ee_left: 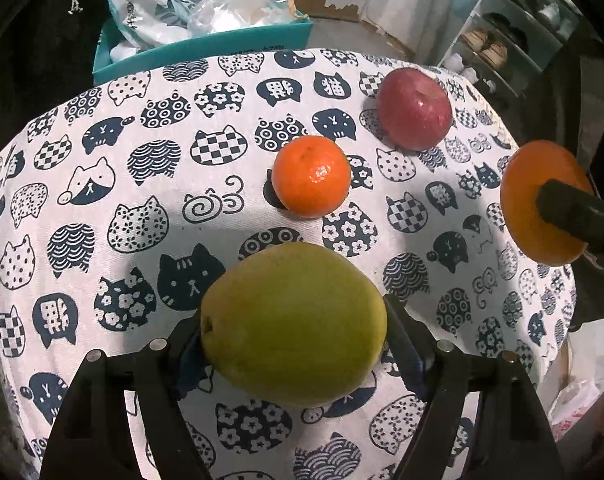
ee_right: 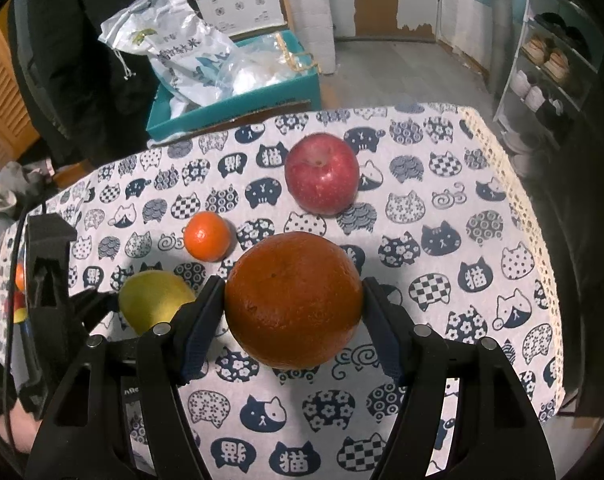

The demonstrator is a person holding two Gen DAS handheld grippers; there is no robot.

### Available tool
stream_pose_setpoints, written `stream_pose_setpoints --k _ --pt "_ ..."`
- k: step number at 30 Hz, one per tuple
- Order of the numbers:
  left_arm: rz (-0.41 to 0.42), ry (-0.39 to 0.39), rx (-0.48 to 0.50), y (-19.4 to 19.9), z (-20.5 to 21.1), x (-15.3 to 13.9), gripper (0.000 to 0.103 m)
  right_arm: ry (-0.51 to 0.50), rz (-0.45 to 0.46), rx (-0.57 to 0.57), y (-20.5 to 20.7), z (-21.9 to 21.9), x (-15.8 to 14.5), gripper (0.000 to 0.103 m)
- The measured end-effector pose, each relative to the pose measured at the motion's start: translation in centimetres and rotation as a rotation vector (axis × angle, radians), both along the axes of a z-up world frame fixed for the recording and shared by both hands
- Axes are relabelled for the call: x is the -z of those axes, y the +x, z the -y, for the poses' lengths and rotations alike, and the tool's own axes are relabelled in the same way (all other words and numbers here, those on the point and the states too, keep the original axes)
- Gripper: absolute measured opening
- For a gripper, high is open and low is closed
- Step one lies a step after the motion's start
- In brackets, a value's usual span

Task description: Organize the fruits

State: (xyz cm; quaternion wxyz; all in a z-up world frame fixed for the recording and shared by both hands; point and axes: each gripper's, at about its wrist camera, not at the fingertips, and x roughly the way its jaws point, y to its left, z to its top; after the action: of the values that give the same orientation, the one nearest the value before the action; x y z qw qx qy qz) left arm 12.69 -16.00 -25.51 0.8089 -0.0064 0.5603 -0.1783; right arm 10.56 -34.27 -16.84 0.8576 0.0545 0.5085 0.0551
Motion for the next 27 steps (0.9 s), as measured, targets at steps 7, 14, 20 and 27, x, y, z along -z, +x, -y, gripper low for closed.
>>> stream_pose_setpoints --k 7,14,20,27 --pt "0.073 -0.009 -0.017 -0.7 -1.1 -3.6 0.08 -0.033 0.064 -0.018 -0.4 -0.9 -2.3 0.069" --pt "0.164 -0.013 -0.047 -1.9 -2.8 -8.6 0.08 -0.051 0.16 -0.043 -1.2 -2.0 -5.7 0.069" --pt "0.257 -0.005 -0.045 -3.5 -3.7 -12.7 0.08 -0.053 0.232 -0.072 -2.0 -3.4 -8.7 0.069" --pt "0.31 -0.033 -0.05 -5.2 -4.9 -16.1 0.08 -0.051 0.289 -0.109 -2.8 -5.3 -11.1 0.069"
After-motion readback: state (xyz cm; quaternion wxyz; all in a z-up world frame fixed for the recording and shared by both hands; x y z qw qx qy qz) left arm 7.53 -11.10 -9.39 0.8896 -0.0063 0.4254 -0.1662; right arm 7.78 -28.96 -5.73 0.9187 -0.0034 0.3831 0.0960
